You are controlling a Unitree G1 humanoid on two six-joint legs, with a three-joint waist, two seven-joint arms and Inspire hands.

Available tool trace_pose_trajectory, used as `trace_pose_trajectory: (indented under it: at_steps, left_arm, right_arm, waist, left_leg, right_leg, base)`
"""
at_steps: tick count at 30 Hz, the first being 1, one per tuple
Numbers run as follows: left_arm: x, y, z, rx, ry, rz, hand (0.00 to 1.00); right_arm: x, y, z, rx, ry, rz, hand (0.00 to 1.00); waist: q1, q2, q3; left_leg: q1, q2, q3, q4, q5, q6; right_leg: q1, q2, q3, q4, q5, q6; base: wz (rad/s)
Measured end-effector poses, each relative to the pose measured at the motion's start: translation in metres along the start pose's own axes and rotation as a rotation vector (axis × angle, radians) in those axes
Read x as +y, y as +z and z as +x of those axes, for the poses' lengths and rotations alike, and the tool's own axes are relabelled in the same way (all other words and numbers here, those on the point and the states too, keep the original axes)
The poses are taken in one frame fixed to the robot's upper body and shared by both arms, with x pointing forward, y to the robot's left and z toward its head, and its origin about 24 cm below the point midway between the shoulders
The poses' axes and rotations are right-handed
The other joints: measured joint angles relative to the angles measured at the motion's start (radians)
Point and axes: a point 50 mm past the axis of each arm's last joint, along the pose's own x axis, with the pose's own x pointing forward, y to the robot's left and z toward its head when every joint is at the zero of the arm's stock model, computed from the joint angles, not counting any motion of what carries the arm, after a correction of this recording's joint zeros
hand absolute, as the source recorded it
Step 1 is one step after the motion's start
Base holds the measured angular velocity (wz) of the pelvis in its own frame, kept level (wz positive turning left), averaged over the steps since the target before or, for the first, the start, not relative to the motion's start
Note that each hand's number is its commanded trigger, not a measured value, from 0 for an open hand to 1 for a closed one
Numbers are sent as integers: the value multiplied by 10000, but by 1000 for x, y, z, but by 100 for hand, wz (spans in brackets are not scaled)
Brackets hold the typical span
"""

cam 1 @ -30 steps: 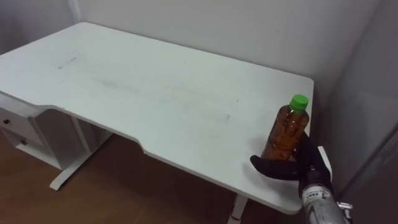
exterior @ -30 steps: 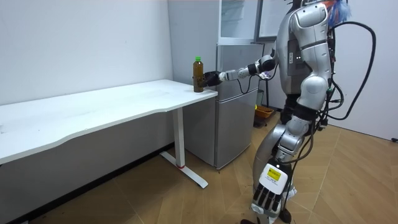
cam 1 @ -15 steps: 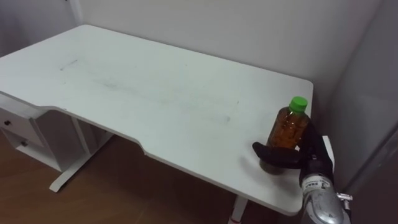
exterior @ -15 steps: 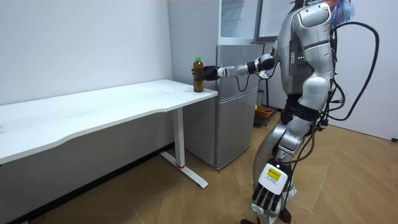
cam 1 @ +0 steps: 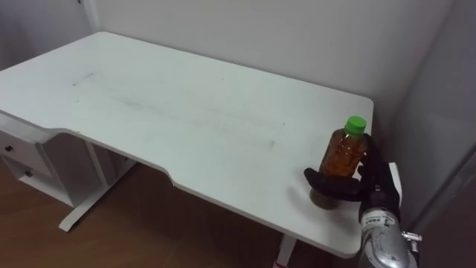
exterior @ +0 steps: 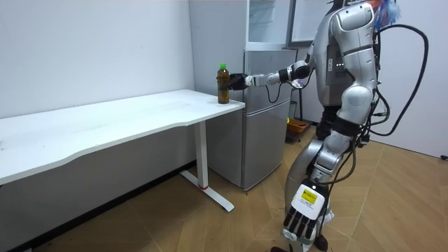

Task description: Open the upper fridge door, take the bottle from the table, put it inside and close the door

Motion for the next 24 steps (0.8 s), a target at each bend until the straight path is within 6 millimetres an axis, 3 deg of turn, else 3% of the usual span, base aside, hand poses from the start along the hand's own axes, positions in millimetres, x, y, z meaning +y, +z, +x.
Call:
trace_pose_trajectory:
  at_steps: [9, 24]
  left_arm:
    - [-1, -1, 0, 52, -17, -344, 0]
    - [-6, 1, 0, 62, -504, -99, 0]
  right_arm:
    - [-6, -12, 0, 543, -144, -104, 0]
    - [-13, -24, 1, 945, -57, -459, 0]
  waist:
    - [102, 146, 62]
    - [242, 106, 15]
  left_leg:
    - [5, -6, -3, -17, 1, -1]
    - [-126, -36, -78, -15, 35, -22]
  right_leg:
    - [-8, -2, 14, 2, -6, 1]
    - [-116, 12, 65, 13, -29, -6]
  base:
    - [0]
    - [0]
